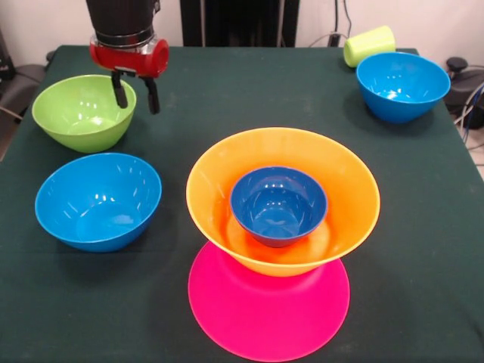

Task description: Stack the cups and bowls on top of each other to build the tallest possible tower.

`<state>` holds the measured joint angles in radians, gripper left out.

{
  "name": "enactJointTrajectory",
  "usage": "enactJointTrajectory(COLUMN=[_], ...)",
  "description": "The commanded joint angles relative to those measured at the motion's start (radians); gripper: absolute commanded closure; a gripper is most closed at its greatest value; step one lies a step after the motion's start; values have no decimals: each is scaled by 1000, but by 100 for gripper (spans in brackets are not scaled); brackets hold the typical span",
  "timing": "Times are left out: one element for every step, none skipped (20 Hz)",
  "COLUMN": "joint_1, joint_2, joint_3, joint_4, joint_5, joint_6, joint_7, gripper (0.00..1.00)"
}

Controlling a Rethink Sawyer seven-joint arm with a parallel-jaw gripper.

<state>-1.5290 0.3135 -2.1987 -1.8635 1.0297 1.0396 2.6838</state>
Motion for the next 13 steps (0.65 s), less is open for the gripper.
enactJointTrajectory(joint_1=[73, 72, 71, 74, 77, 80, 79, 79, 79, 79, 78, 78, 77], joint_2=[30, 30, 29, 20, 10, 1, -1, -3, -5, -6, -6, -6, -6], joint_3=[-159, -159, -159, -161, -163, -166, -168, -171, -174, -177, -176, -176, -176], joint_4=[44, 44, 44, 43, 42, 41, 42, 43, 44, 45, 43, 41, 39], joint_5=[-77, -79, -81, -90, -98, -107, -116, -124, -132, -141, -147, -153, -158], joint_6=[-32, -34, -36, -33, -30, -27, -32, -37, -42, -48, -50, -53, -56], joint_7=[22, 17, 11, -1, -14, -26, -29, -31, -33, -35, -30, -25, -19], gripper=[0, 0, 0, 0, 0, 0, 0, 0, 0, 0, 0, 0, 0])
